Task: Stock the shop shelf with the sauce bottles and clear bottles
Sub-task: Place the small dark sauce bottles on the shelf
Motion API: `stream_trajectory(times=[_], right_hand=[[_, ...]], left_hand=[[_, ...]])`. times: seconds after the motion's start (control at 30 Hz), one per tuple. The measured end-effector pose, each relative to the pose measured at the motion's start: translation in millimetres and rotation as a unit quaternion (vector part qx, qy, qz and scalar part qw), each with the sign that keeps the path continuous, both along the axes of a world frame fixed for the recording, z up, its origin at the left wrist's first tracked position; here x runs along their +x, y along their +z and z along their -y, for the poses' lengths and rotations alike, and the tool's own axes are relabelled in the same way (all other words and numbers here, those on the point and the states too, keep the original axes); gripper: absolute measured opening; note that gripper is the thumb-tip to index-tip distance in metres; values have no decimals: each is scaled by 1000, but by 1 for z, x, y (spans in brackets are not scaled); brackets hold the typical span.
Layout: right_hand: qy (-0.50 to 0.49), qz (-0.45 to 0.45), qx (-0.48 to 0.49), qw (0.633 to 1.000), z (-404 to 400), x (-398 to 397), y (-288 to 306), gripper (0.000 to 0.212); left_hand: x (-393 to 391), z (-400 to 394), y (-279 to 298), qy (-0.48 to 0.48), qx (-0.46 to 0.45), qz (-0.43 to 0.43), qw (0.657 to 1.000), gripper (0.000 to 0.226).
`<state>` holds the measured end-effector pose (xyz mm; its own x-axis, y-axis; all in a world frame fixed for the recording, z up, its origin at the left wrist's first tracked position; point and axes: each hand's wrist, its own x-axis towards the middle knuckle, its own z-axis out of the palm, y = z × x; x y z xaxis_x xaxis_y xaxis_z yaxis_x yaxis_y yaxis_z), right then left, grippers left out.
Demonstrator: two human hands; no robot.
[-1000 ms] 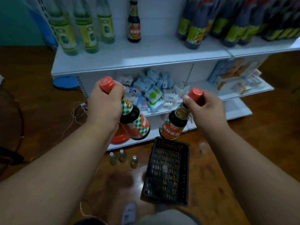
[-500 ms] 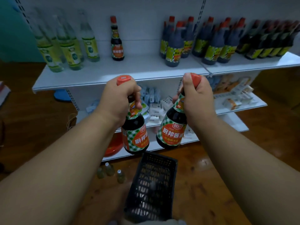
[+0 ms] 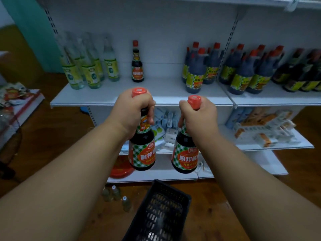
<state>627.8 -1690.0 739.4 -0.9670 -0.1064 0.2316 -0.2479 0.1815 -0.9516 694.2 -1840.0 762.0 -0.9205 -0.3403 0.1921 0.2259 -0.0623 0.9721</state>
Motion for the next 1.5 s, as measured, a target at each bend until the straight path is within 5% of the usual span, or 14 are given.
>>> stream_trajectory(times=[0.37, 0.6, 0.93, 1.37, 1.5], right_hand=[[24, -23, 10, 999, 57, -99, 14, 20], [112, -35, -14, 993, 95, -208, 23, 22], [100, -6, -4, 995, 133, -312, -9, 18], [95, -48, 36, 994, 155, -354, -36, 12], [93, -70, 109, 987, 146, -347, -44, 36]], left_hand=[[-89, 60, 5, 141, -51, 97, 984, 15], [-182, 65, 25, 286, -29, -12, 958, 35], [-298, 86, -1, 267, -11, 41, 963, 21], [-332, 112, -27, 207, -23, 94, 974, 24], [-329, 121, -16, 152, -94, 164, 970, 12]])
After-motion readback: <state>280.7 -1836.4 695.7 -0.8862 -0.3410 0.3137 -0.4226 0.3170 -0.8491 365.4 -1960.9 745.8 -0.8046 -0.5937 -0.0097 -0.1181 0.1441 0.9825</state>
